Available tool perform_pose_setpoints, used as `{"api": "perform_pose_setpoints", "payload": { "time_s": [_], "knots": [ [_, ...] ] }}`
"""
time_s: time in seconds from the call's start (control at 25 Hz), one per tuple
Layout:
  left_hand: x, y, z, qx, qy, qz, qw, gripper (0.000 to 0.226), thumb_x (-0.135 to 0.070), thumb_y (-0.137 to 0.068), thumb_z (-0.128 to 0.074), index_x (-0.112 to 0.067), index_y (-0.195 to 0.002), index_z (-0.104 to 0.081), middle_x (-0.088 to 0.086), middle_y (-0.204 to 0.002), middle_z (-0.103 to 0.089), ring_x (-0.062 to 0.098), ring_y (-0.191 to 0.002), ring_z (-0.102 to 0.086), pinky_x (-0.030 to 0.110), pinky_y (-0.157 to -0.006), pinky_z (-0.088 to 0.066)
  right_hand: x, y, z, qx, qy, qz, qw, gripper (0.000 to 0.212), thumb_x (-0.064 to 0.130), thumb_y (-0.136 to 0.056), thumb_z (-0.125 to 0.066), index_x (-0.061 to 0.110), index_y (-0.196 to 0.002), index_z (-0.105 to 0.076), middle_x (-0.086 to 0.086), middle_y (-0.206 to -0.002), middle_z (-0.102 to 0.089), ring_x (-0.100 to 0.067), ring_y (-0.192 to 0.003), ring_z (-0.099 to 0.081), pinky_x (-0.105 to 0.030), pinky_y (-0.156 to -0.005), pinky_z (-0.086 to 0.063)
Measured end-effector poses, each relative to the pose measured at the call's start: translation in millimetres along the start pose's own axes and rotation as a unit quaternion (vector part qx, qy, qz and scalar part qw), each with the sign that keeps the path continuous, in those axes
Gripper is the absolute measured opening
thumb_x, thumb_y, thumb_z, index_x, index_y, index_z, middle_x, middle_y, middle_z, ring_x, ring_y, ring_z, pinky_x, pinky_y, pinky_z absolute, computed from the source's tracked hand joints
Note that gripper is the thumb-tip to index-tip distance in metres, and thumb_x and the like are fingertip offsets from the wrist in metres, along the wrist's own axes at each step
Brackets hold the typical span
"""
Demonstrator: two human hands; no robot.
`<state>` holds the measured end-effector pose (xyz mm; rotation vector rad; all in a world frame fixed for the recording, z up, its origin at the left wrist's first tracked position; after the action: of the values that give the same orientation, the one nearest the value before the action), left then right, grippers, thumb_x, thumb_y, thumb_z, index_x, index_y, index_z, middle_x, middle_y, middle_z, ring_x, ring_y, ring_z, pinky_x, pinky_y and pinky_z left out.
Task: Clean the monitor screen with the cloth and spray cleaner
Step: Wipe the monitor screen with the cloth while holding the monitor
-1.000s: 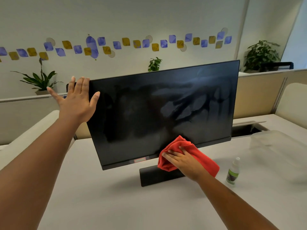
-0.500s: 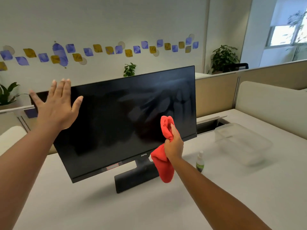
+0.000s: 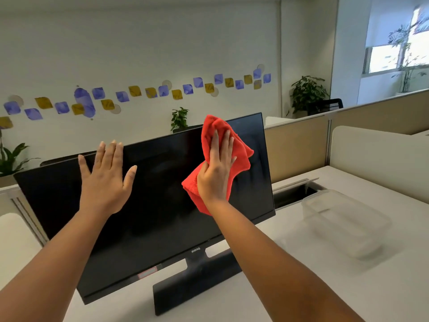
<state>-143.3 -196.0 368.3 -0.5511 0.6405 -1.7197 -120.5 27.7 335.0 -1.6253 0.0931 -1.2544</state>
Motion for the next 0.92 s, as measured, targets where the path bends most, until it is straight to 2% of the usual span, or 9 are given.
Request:
{"api": "perform_pose_setpoints", "payload": {
  "time_s": [0.08, 0.16, 0.24, 0.36, 0.56, 0.72, 0.8, 0.92],
  "knots": [
    [-3.9, 0.2, -0.4, -0.012, 0.003, 0.002, 1.000, 0.061, -0.041, -0.094, -0.026, -0.014, -0.145, -0.008, 0.006, -0.156, -0.008, 0.017, -0.143, 0.004, 0.047, -0.112, 0.013, -1.9, -7.6, -23.4, 0.089, 0.065, 0.028, 0.993, 0.064, 0.013, -0.094, -0.041, 0.028, -0.140, 0.002, -0.010, -0.156, 0.000, -0.025, -0.143, 0.010, -0.066, -0.110, 0.002],
    [-10.4, 1.9, 3.0, -0.023, 0.012, 0.003, 1.000, 0.059, -0.040, -0.094, -0.028, -0.010, -0.144, -0.016, 0.011, -0.154, -0.017, 0.022, -0.144, -0.002, 0.047, -0.113, 0.010, -9.0, 5.0, -42.3, 0.174, 0.146, 0.060, 0.972, 0.070, 0.046, -0.093, -0.037, 0.035, -0.138, 0.015, -0.003, -0.154, 0.021, -0.022, -0.138, 0.028, -0.067, -0.102, 0.018],
    [-13.7, 1.6, 7.1, -0.037, 0.029, 0.003, 0.999, 0.058, -0.039, -0.094, -0.030, -0.004, -0.140, -0.024, 0.017, -0.149, -0.027, 0.027, -0.143, -0.008, 0.047, -0.115, 0.005, -11.9, 21.3, -48.5, 0.181, 0.188, 0.096, 0.960, 0.070, 0.059, -0.090, -0.028, 0.041, -0.135, 0.021, 0.006, -0.147, 0.033, -0.018, -0.133, 0.039, -0.064, -0.096, 0.027],
    [-15.0, -5.4, -3.0, -0.051, 0.034, 0.006, 0.998, 0.060, -0.043, -0.093, -0.027, -0.001, -0.136, -0.026, 0.020, -0.145, -0.030, 0.032, -0.142, -0.010, 0.046, -0.116, 0.001, -28.1, 13.4, -57.6, 0.146, 0.211, 0.108, 0.960, 0.064, 0.058, -0.090, -0.024, 0.043, -0.135, 0.019, 0.009, -0.144, 0.034, -0.016, -0.131, 0.041, -0.062, -0.095, 0.031],
    [-2.1, -11.9, -10.6, -0.083, 0.032, 0.019, 0.996, 0.068, -0.046, -0.086, -0.022, 0.000, -0.136, -0.027, 0.022, -0.144, -0.030, 0.033, -0.142, -0.010, 0.046, -0.115, 0.001, -25.1, -5.6, -74.1, 0.118, 0.242, 0.125, 0.955, 0.061, 0.060, -0.087, -0.014, 0.041, -0.136, 0.018, 0.004, -0.147, 0.026, -0.020, -0.133, 0.037, -0.068, -0.097, 0.022],
    [-6.5, -8.9, -9.3, -0.092, 0.038, 0.007, 0.995, 0.068, -0.047, -0.086, -0.020, -0.001, -0.135, -0.027, 0.021, -0.144, -0.031, 0.032, -0.142, -0.009, 0.044, -0.115, 0.002, -24.2, -28.1, -59.5, 0.086, 0.235, 0.145, 0.957, 0.058, 0.056, -0.090, -0.020, 0.038, -0.138, 0.008, 0.002, -0.150, 0.015, -0.020, -0.138, 0.021, -0.067, -0.097, 0.022],
    [-6.3, -10.1, -9.3, -0.094, 0.039, 0.008, 0.995, 0.065, -0.044, -0.087, -0.023, -0.001, -0.136, -0.027, 0.021, -0.144, -0.031, 0.032, -0.142, -0.009, 0.042, -0.115, 0.003, -27.0, -49.5, -48.5, 0.071, 0.218, 0.122, 0.966, 0.059, 0.053, -0.091, -0.026, 0.038, -0.138, 0.006, 0.002, -0.154, 0.009, -0.019, -0.141, 0.015, -0.065, -0.096, 0.025],
    [-4.9, -9.7, -10.6, -0.096, 0.038, 0.003, 0.995, 0.062, -0.041, -0.087, -0.027, -0.002, -0.136, -0.027, 0.020, -0.143, -0.032, 0.031, -0.142, -0.008, 0.040, -0.114, 0.005, -48.1, -76.9, -28.0, 0.035, 0.201, 0.047, 0.978, 0.061, 0.052, -0.091, -0.024, 0.035, -0.140, 0.007, -0.001, -0.157, 0.001, -0.020, -0.143, 0.011, -0.066, -0.099, 0.021]
  ]
}}
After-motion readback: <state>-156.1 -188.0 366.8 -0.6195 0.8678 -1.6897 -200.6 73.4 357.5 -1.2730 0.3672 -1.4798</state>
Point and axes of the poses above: each hand's wrist, its own y-axis away from the middle knuckle, its own z-axis out of the back of the hand, x = y × z, the point moved 7 cm from there along -y, towards the middle knuckle
